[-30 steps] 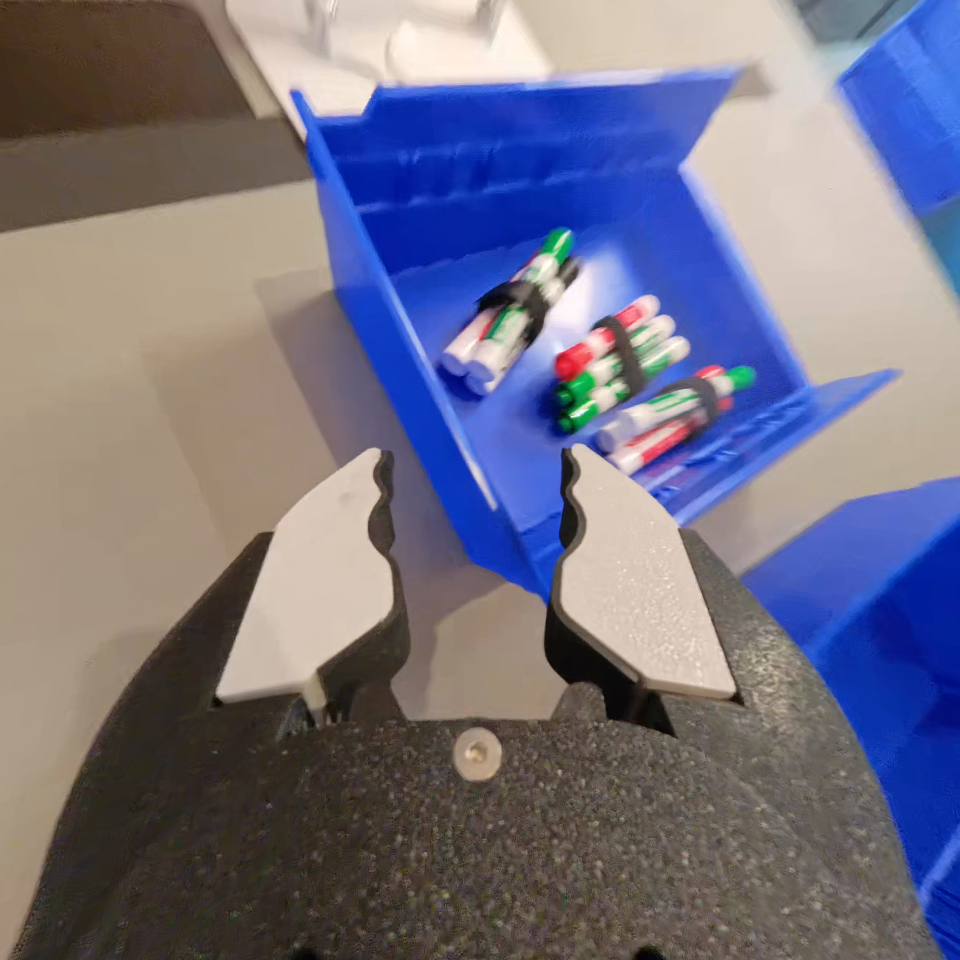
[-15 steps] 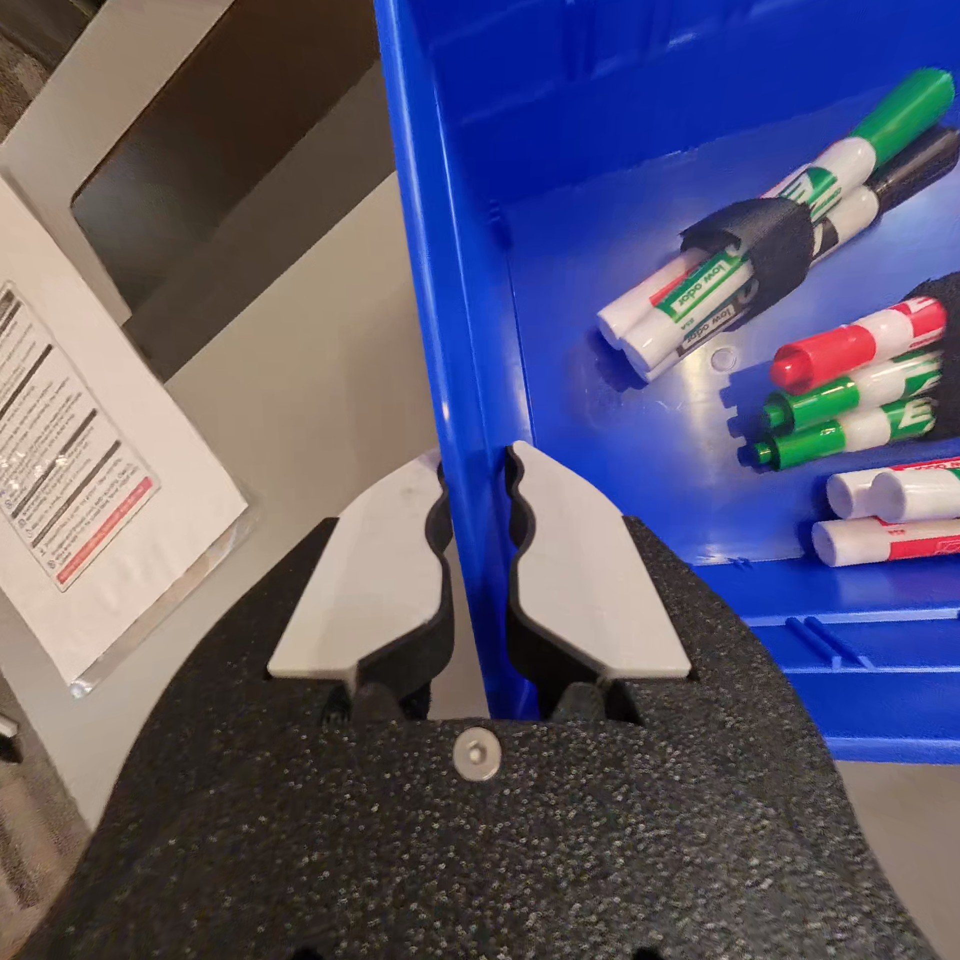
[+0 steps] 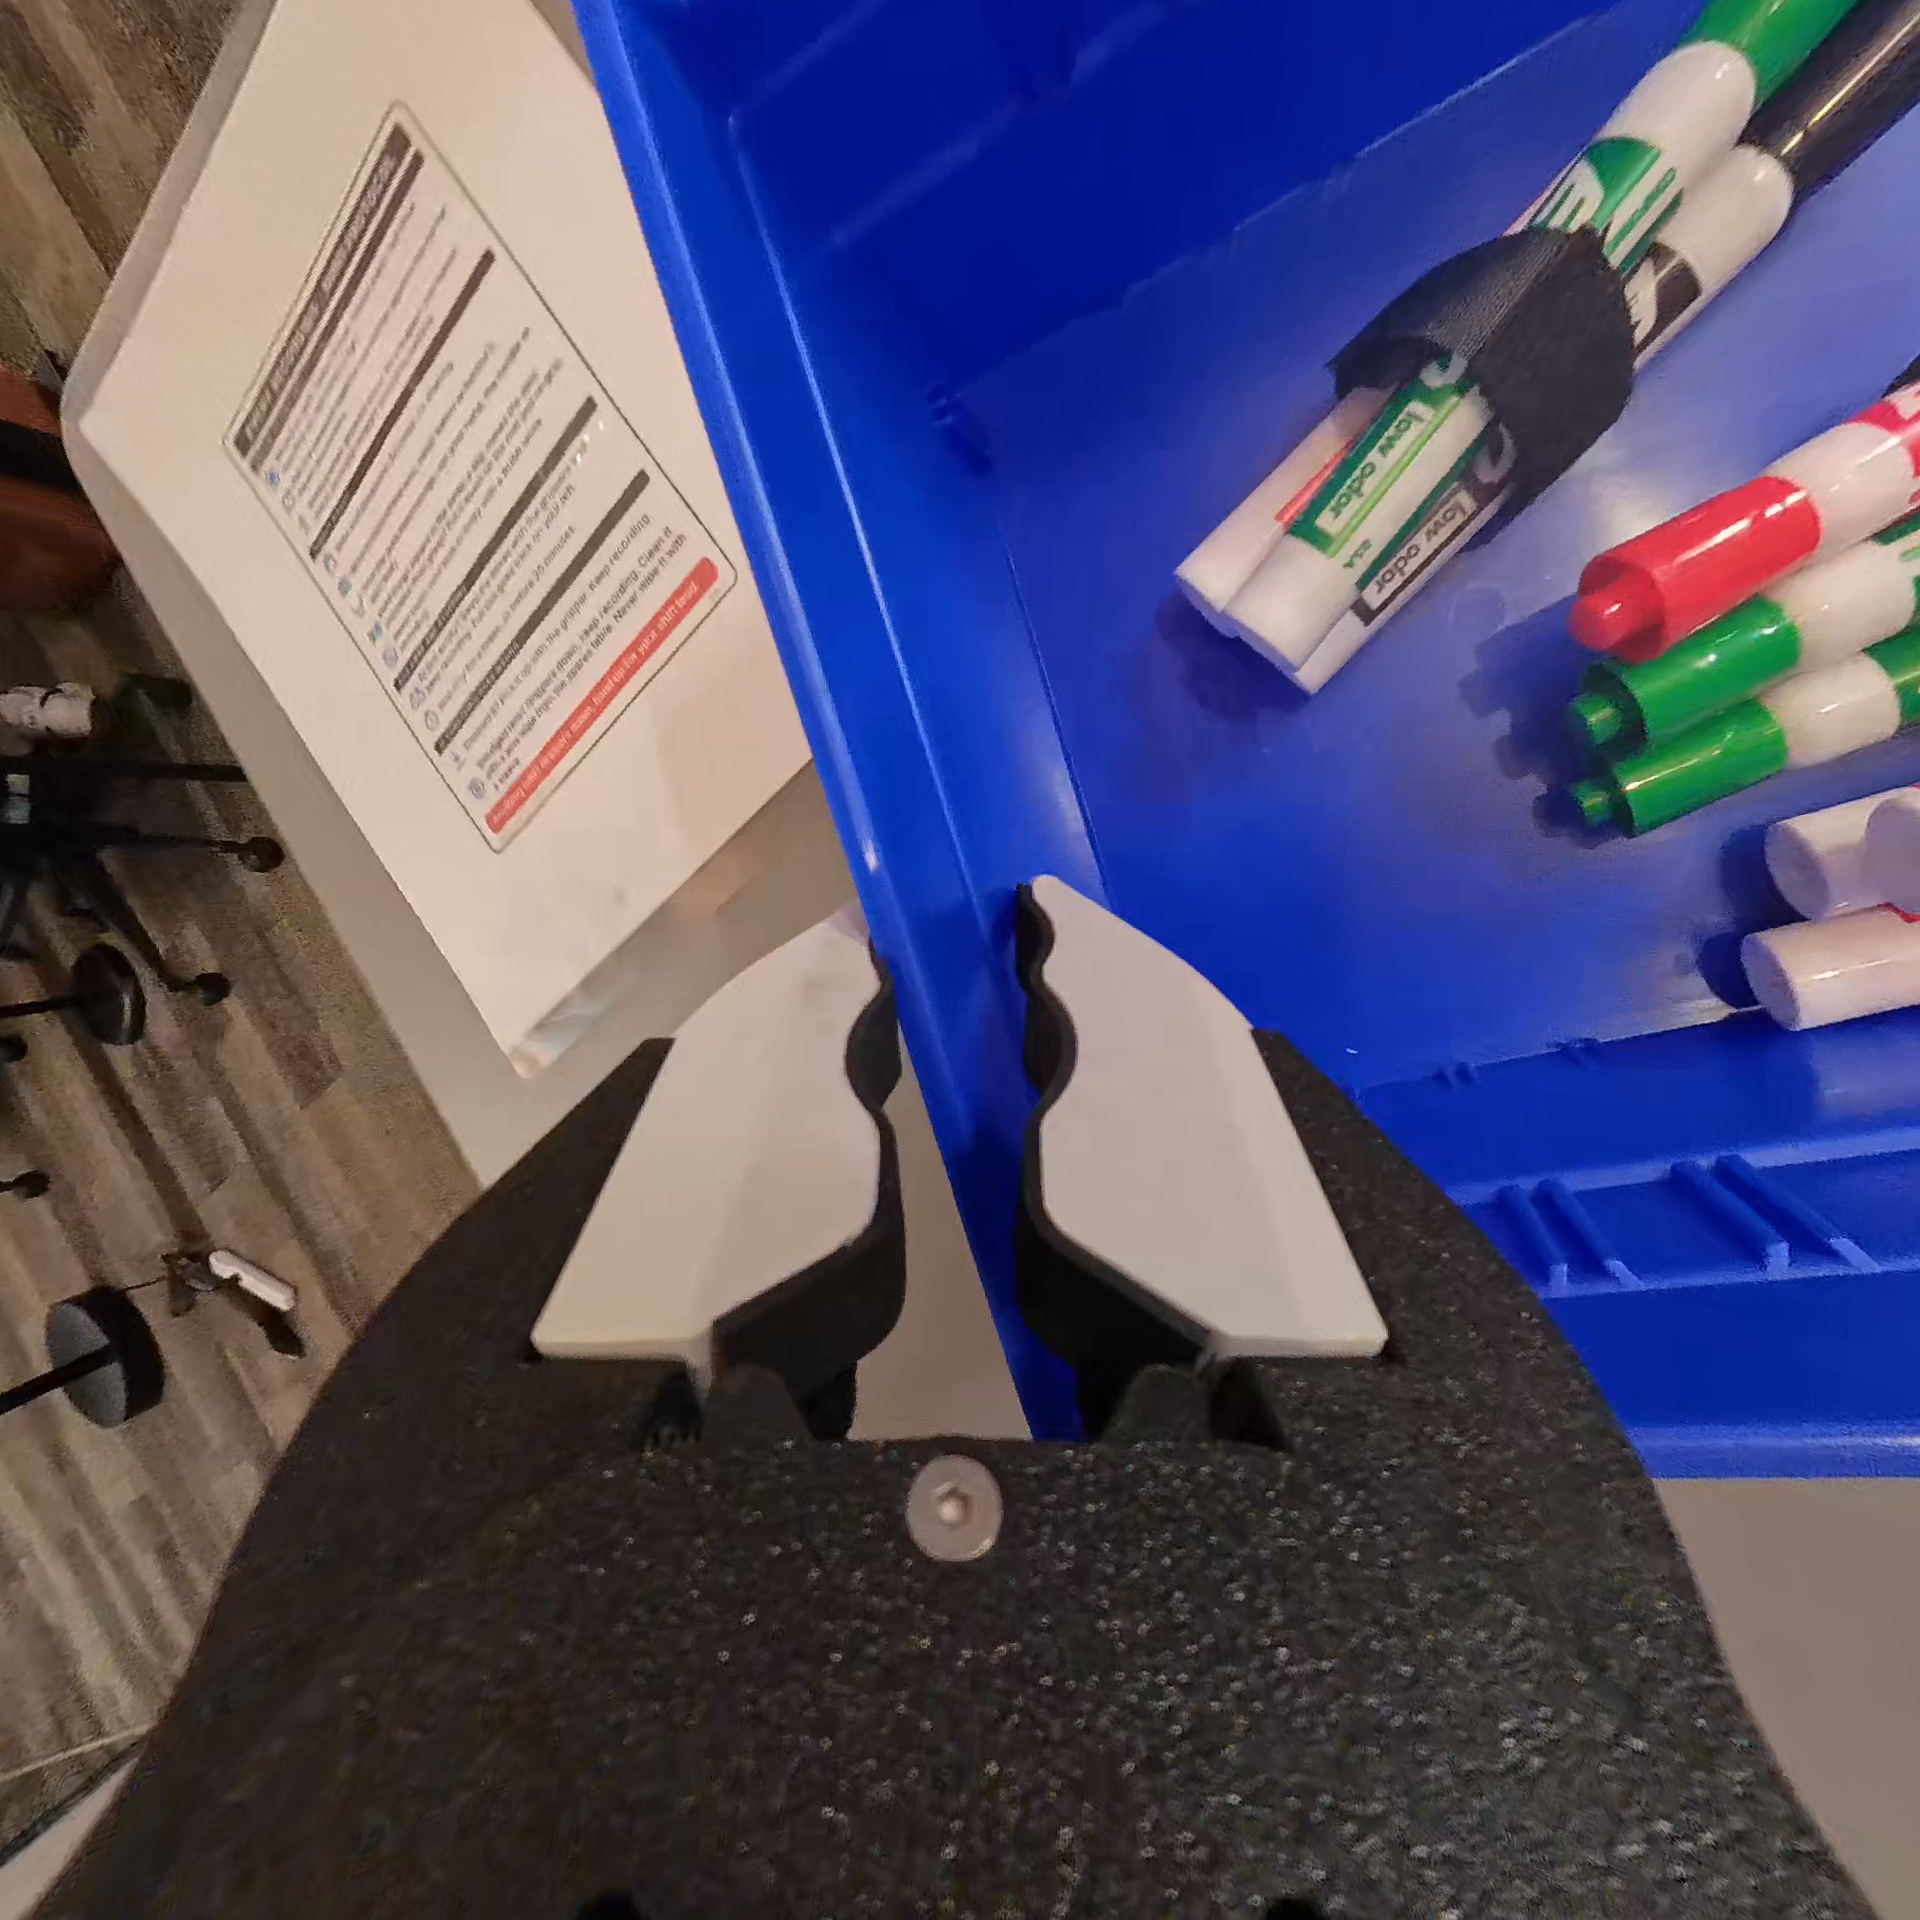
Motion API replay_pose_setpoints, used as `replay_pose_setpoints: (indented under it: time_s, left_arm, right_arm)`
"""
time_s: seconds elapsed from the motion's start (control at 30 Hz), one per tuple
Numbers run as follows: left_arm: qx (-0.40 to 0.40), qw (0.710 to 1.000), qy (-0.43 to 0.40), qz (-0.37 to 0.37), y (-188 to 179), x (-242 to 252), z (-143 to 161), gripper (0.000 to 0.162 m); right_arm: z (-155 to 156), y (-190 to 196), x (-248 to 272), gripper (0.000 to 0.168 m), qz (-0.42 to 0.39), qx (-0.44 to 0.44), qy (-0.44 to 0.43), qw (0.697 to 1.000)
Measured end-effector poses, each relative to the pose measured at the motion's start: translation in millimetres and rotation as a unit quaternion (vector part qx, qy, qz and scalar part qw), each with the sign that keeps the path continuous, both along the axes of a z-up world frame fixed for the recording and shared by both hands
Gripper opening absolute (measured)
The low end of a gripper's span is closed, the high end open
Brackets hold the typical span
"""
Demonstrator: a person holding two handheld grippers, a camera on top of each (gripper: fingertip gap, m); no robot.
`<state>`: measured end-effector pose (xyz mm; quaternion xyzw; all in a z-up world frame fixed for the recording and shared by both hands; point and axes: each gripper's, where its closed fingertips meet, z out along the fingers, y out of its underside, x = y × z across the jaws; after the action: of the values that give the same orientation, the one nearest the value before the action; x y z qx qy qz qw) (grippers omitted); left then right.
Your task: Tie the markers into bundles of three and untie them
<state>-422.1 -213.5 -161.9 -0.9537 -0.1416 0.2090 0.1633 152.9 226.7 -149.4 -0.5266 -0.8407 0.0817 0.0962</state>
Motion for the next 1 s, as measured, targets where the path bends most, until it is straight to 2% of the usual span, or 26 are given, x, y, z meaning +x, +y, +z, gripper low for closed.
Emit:
replay_pose_setpoints:
  time_s: [0.13,0.33,0.47,0.6,0.8,1.0]
  left_arm:
    - [-0.006,0.999,-0.008,-0.038,-36.2,-7.1,-0.1,0.020]
    - [-0.059,0.988,-0.011,-0.140,-78.8,-4.6,-0.9,0.023]
    - [-0.094,0.969,-0.014,-0.227,-92.1,1.6,-1.1,0.025]
    - [-0.147,0.937,-0.003,-0.316,-98.8,0.9,-1.1,0.028]
    - [-0.204,0.906,0.031,-0.369,-94.2,-20.0,-0.1,0.029]
    - [-0.196,0.912,0.045,-0.357,-81.8,-34.5,-0.3,0.027]
  right_arm:
    - [0.0,53.7,-7.5,0.025,0.027,0.065,-0.027,0.997]
    - [0.6,115.4,-23.1,0.025,0.105,0.116,-0.047,0.987]
    - [1.8,160.9,-39.9,0.026,0.160,0.194,-0.059,0.966]
    - [3.2,199.3,-67.6,0.025,0.202,0.273,-0.065,0.938]
    - [4.9,231.8,-107.5,0.016,0.183,0.322,-0.084,0.925]
    - [4.9,246.8,-121.1,0.016,0.131,0.334,-0.118,0.926]
